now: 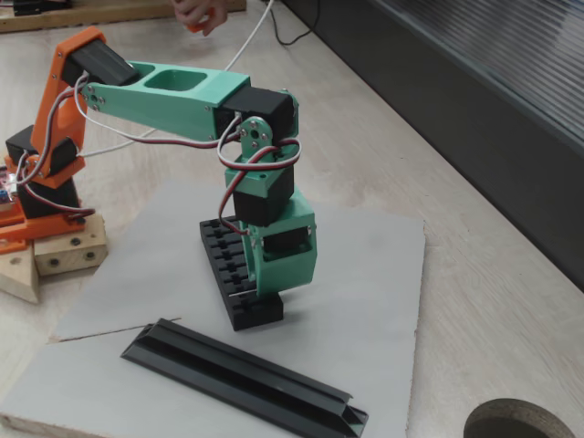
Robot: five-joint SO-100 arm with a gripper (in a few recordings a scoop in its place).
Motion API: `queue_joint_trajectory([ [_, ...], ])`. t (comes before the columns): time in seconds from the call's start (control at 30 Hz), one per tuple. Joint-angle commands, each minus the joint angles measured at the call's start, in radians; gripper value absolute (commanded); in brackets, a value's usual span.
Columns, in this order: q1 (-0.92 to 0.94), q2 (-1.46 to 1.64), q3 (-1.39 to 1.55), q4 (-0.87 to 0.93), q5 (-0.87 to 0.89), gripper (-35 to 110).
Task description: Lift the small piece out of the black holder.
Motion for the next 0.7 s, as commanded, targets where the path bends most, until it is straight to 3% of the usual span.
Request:
queue_joint_trajectory([
  [0.0, 0.003, 0.021, -0.008, 0.012, 0.009, 20],
  [0.27, 0.038, 0.021, -0.009, 0.009, 0.012, 3],
  [0.67, 0.038, 0.026, -0.009, 0.011, 0.021, 2],
])
